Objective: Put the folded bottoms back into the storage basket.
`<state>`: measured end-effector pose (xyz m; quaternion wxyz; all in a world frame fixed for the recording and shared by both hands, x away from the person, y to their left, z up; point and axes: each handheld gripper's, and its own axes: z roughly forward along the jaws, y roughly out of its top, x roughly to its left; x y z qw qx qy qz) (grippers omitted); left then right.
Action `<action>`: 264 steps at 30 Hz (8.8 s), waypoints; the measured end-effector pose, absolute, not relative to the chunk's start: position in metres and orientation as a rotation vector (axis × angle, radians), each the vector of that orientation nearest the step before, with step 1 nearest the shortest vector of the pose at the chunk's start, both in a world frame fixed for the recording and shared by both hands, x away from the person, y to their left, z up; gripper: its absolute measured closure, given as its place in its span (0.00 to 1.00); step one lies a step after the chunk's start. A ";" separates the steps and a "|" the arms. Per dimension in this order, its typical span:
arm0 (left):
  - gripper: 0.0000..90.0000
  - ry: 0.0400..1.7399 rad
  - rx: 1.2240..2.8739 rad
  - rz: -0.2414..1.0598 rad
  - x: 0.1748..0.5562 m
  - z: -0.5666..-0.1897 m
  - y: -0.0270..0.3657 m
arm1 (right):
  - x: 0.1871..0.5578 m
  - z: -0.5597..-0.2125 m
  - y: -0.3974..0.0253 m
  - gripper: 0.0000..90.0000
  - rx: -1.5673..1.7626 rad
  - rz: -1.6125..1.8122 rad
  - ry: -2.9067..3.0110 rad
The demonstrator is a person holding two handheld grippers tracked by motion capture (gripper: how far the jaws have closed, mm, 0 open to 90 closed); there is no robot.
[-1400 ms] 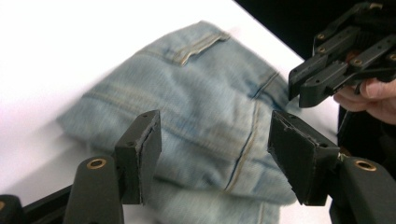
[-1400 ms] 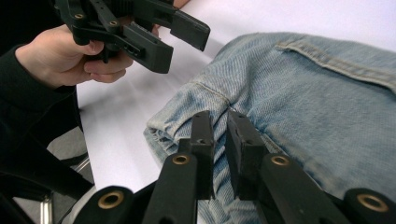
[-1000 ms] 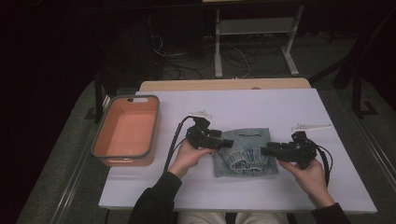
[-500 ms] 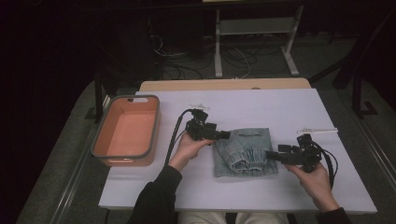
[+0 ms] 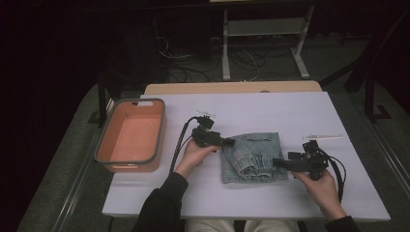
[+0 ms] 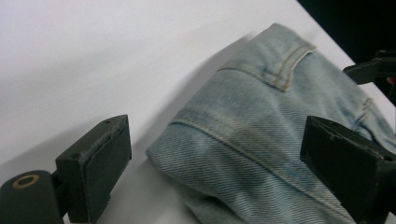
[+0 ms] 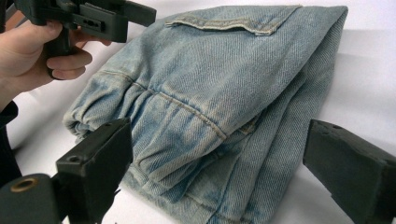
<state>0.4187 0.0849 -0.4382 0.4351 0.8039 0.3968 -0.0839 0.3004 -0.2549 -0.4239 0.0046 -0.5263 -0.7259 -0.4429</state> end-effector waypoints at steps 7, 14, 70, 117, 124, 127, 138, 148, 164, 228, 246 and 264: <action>0.10 1.030 1.981 -0.247 0.422 -0.448 0.089 | 0.304 -0.426 -0.253 0.10 -1.679 -1.405 -2.238; 0.14 1.028 1.968 -0.262 0.421 -0.450 0.088 | 0.309 -0.432 -0.246 0.13 -1.715 -1.308 -2.278; 0.76 1.027 1.877 -0.242 0.403 -0.460 0.084 | 0.311 -0.445 -0.242 0.71 -1.562 -1.213 -2.116; 0.91 0.918 1.812 -0.147 0.393 -0.398 0.100 | 0.293 -0.400 -0.235 0.78 -1.432 -1.404 -2.220; 0.91 0.911 1.796 -0.121 0.392 -0.377 0.109 | 0.295 -0.383 -0.228 0.78 -1.404 -1.430 -2.238; 0.91 0.915 1.783 -0.117 0.392 -0.371 0.114 | 0.297 -0.377 -0.225 0.78 -1.391 -1.436 -2.246; 0.91 0.938 1.752 -0.078 0.394 -0.349 0.133 | 0.307 -0.354 -0.207 0.78 -1.330 -1.461 -2.293; 0.91 0.948 1.754 -0.029 0.390 -0.328 0.151 | 0.313 -0.343 -0.189 0.78 -1.283 -1.490 -2.296; 0.91 0.950 1.726 0.059 0.391 -0.292 0.184 | 0.331 -0.312 -0.159 0.78 -1.193 -1.529 -2.349; 0.91 1.008 1.664 0.266 0.381 -0.235 0.316 | 0.374 -0.273 -0.024 0.78 -0.937 -1.573 -2.403; 0.91 1.059 1.632 0.326 0.371 -0.232 0.356 | 0.380 -0.273 0.019 0.78 -0.886 -1.572 -2.407; 0.91 1.135 1.611 0.333 0.371 -0.252 0.388 | 0.390 -0.295 0.056 0.78 -0.883 -1.538 -2.391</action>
